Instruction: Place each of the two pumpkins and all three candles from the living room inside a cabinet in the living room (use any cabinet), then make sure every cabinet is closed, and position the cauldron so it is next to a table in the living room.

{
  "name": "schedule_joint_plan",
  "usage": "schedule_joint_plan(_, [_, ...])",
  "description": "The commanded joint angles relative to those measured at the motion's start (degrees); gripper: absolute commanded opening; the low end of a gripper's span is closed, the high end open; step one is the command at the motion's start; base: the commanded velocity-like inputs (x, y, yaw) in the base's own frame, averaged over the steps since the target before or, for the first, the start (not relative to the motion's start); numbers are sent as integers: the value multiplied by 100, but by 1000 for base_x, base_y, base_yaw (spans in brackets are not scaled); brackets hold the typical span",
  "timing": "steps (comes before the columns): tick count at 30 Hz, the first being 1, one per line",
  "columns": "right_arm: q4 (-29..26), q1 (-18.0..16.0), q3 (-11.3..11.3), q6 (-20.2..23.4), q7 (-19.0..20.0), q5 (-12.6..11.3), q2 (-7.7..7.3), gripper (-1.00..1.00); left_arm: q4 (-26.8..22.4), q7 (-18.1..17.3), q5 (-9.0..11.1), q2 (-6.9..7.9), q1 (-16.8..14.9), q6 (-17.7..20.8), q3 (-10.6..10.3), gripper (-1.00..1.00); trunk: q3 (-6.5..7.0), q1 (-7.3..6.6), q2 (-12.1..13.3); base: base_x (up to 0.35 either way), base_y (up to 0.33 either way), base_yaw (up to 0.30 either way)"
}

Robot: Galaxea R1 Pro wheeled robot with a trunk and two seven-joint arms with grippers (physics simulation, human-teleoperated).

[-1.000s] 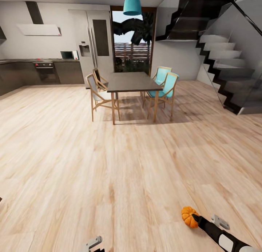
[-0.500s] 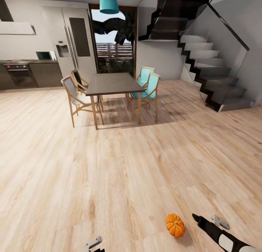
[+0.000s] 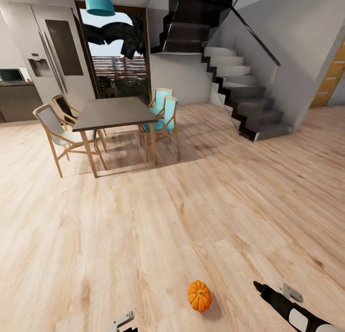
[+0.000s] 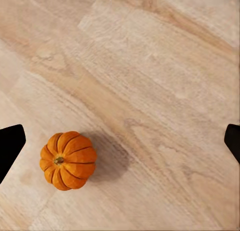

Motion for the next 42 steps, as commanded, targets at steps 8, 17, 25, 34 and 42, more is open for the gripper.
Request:
schedule_joint_plan(8, [7,-4,45,-9,19,-61,5,100,-14,52,41,20,-3,13,-41,100,37,2,-2,252,-168,-231])
schedule_joint_plan(17, [4,-3,19,-4,25,-106,-34,100,-14,54,35,28,-3,13,-41,100,46,2,-2,231,84,-51])
schedule_joint_plan(25, [8,-4,18,-4,25,-114,-33,100,-14,51,27,30,-3,13,-41,100,64,2,-2,19,5,-243])
schedule_joint_plan(34, [8,-4,21,-4,25,-110,-31,100,-14,51,30,30,-3,13,-37,100,87,2,-2,0,0,-285])
schedule_joint_plan(42, [8,-3,18,-4,25,-113,-35,100,-14,51,34,30,-3,13,-37,100,108,2,-2,0,0,-286])
